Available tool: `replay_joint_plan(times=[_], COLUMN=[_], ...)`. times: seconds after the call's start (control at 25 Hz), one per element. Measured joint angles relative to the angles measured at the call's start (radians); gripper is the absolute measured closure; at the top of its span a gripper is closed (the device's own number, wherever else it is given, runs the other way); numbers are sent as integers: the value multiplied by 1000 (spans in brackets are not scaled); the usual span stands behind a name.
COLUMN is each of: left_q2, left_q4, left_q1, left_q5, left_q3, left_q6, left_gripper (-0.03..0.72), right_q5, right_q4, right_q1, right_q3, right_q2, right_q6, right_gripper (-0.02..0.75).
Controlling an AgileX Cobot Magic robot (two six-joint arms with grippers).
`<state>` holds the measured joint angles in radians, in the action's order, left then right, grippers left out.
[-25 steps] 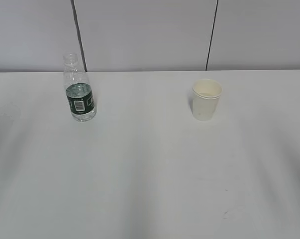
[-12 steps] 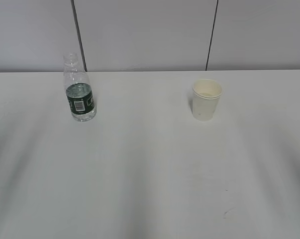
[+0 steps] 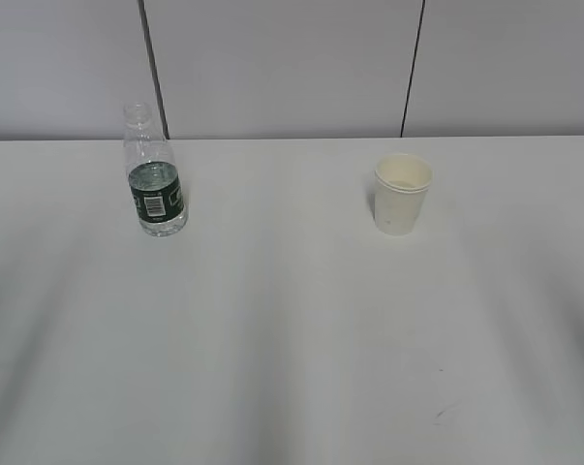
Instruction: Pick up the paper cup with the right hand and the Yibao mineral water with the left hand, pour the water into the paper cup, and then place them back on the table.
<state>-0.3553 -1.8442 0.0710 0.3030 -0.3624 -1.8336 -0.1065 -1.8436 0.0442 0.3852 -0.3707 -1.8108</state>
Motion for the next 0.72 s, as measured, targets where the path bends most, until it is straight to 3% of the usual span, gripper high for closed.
replay_joint_plan(times=[0.72], left_q2=[2], left_q4=[0], left_q1=[0], left_q5=[-26], left_q3=[4], left_q6=[-63], left_gripper=[239], right_q5=[-7], right_q4=[0], right_q1=[0], right_q3=[0], right_q2=[0], right_q6=[0], right_gripper=[153])
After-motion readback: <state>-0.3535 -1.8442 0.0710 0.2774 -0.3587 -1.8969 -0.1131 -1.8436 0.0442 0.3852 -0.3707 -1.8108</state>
